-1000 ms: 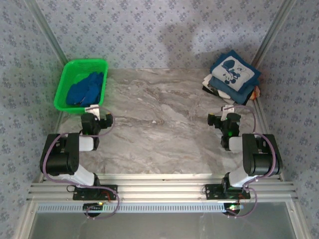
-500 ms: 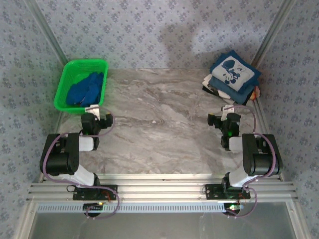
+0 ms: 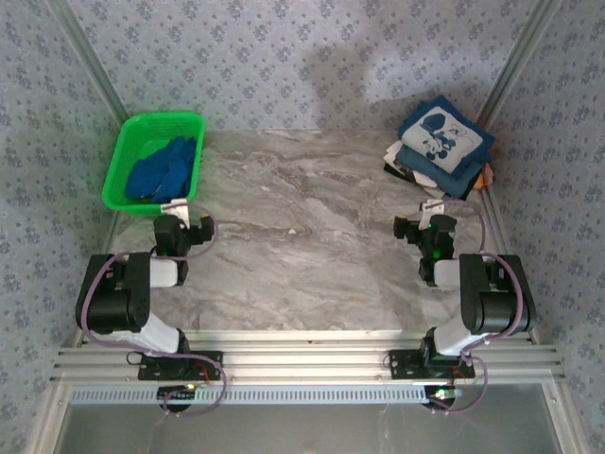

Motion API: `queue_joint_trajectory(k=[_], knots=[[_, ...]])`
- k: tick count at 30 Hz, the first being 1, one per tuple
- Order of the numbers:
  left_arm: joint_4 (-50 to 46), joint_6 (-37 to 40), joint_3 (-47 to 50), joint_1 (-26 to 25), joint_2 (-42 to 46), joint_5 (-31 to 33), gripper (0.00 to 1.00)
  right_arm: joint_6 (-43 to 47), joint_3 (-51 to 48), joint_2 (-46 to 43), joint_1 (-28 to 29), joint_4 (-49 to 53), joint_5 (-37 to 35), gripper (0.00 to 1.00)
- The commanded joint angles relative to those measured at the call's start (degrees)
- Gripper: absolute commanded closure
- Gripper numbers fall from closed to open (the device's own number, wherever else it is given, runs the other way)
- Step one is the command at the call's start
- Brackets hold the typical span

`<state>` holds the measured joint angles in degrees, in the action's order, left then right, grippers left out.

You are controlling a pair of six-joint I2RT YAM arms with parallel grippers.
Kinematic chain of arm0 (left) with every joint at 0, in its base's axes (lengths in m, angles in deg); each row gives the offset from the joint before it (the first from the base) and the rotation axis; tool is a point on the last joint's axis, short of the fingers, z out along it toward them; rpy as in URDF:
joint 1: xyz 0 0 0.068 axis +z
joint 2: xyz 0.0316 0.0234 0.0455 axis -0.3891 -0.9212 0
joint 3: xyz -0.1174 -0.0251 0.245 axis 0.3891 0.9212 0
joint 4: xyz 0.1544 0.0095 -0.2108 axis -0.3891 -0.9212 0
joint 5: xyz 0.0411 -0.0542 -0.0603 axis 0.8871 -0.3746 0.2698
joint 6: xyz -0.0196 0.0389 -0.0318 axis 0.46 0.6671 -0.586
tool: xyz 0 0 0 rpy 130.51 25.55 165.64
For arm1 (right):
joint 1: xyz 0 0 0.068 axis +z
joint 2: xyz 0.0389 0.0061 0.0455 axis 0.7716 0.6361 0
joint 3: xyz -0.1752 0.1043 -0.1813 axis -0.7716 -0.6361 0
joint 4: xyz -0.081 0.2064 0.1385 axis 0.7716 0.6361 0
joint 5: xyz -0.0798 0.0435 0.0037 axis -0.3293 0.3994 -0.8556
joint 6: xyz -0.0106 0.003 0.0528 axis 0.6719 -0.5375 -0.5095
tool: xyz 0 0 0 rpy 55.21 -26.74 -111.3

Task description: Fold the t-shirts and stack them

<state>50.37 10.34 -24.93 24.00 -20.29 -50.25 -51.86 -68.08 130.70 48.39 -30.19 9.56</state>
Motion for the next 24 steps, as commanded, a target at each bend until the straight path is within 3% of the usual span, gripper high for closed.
queue_joint_trajectory(k=[1,5,9,12,18,24], knots=[[-0.03,0.53,-1.25,0.1,0.48,0.38,0.0,0.72,0.88,0.11,-0.15,-0.5,0.25,0.0],[-1.32,0.57,-1.81,0.06,0.96,0.76,0.0,0.55,1.2,-0.88,-0.08,0.39,-0.22,0.0],[-26.94,-0.42,-13.9,-0.99,8.21,3.92,0.0,-5.12,15.48,-9.15,2.55,36.01,-10.12,0.0],[-37.43,-7.23,-19.52,-1.15,13.44,4.38,0.0,-10.31,26.33,-11.68,3.09,56.96,-9.5,0.0],[-58.13,-17.11,-31.69,-3.49,19.99,6.4,0.0,-12.88,33.43,-17.51,10.42,68.79,-2.05,0.0],[-77.17,-17.18,-47.8,-1.38,14.95,3.98,0.01,-15.06,39.61,-15.17,14.35,75.06,3.85,0.0]])
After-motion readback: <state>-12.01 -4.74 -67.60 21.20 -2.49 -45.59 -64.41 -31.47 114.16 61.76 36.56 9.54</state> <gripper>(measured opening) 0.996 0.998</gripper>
